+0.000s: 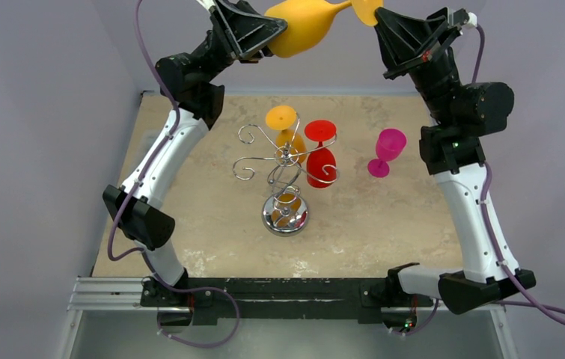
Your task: Take the wine glass off the wine glass rack
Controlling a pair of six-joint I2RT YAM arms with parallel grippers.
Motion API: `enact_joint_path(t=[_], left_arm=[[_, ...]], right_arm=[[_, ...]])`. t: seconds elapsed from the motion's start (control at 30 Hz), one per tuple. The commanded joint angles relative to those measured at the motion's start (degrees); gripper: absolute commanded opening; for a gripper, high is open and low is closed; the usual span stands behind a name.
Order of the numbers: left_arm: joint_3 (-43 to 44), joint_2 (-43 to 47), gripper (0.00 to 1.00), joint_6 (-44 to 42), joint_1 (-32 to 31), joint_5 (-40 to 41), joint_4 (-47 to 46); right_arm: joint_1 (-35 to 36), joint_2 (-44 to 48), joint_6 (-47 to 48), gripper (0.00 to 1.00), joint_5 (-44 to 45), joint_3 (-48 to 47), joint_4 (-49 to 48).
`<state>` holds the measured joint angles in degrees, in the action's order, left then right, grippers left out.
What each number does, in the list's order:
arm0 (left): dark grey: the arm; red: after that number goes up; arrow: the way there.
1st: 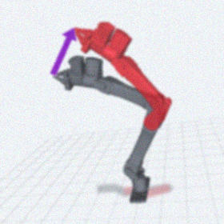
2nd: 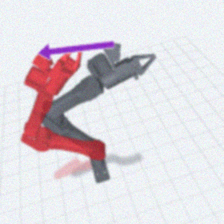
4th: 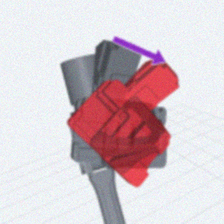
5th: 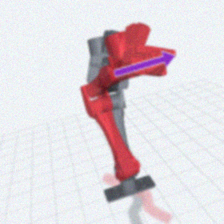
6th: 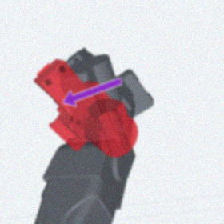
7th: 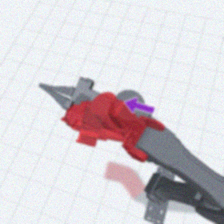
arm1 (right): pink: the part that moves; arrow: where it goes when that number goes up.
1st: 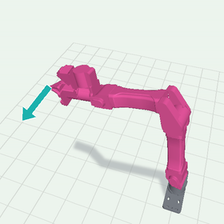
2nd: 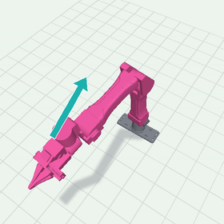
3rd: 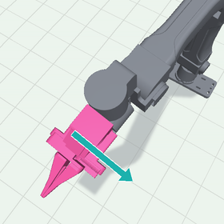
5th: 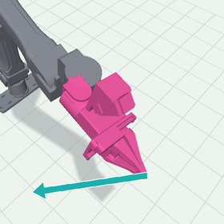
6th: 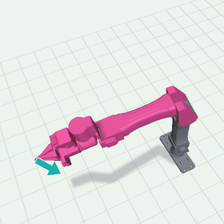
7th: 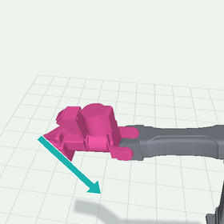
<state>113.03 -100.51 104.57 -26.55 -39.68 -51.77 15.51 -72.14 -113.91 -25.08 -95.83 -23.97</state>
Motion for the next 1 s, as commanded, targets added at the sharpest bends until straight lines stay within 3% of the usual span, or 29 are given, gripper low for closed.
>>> enact_joint_path(t=[0.0,0.2,0.37,0.47,0.57,0.8,0.97], left_arm=[[1.43,1.52,0.34,1.30,-0.09,-0.50,-4.03],[0.73,2.11,0.23,0.96,-0.06,-0.74,-3.77],[-0.38,2.88,0.02,1.30,-0.01,0.61,-4.36],[-1.07,3.48,0.00,1.10,0.13,1.04,-4.05],[-3.97,5.08,0.00,0.73,0.62,2.38,-4.26],[-8.58,9.86,0.00,-2.05,2.58,3.63,-1.11],[-10.47,12.84,0.00,-4.06,3.87,2.51,1.70]], right_arm=[[0.31,0.14,-0.09,0.00,0.47,-0.46,-4.02],[0.28,0.60,-0.34,0.00,0.65,0.95,-4.50],[0.24,0.94,-0.44,0.00,0.37,1.64,-4.58],[0.29,1.30,-0.08,0.36,-0.36,2.06,-4.12],[0.28,2.00,1.15,0.57,-1.17,2.63,-2.50],[0.26,4.29,4.19,0.64,-3.25,5.23,0.84],[0.28,5.74,10.92,0.66,-6.25,4.57,8.61]])
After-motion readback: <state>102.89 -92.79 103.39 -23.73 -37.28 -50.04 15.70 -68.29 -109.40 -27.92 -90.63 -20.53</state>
